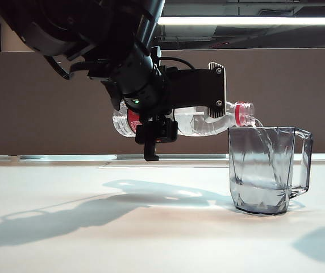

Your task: Pick up the mineral water bottle with the left hand on the table and pour water into the mug until it's half full.

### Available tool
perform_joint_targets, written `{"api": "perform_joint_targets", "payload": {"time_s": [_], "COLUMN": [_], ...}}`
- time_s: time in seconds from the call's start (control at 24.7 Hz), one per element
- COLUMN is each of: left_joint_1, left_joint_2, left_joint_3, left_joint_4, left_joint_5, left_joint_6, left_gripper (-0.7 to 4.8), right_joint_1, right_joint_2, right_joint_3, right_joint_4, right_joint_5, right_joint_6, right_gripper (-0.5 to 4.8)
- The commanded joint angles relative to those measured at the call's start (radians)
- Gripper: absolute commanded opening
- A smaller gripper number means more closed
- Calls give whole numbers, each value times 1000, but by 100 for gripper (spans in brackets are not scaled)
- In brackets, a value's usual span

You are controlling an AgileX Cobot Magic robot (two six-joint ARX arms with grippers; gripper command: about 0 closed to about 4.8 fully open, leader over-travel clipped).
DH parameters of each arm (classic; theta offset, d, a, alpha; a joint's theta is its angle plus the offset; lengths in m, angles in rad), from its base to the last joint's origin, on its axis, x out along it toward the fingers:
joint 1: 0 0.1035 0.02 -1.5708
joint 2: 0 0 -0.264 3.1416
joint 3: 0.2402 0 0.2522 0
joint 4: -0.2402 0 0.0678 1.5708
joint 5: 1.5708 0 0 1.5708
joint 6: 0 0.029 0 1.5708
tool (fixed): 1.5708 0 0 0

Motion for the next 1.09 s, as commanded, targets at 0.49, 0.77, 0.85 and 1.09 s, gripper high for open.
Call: {"api": "perform_joint_targets", "payload": {"time_s": [0.49,0.77,0.85,1.09], "left_joint_1": [-3,-3,-3,-3], "left_joint_2": [-11,-11,-11,-11], "left_joint_3": [10,10,10,10], "left_joint_4": [46,45,45,45], "left_joint_5": [-6,-3,-3,-3], "left_joint_6": [16,13,13,4], "left_gripper": [238,238,238,238], "right_joint_1": [0,0,0,0], "right_joint_2": [-1,-1,-1,-1], "right_joint_3": [6,6,6,6], "right_joint_4": [11,11,11,11], "right_joint_5": [-2,-2,-2,-2], "right_joint_6": [3,3,3,3], "right_gripper": [-1,-1,-1,-1]}}
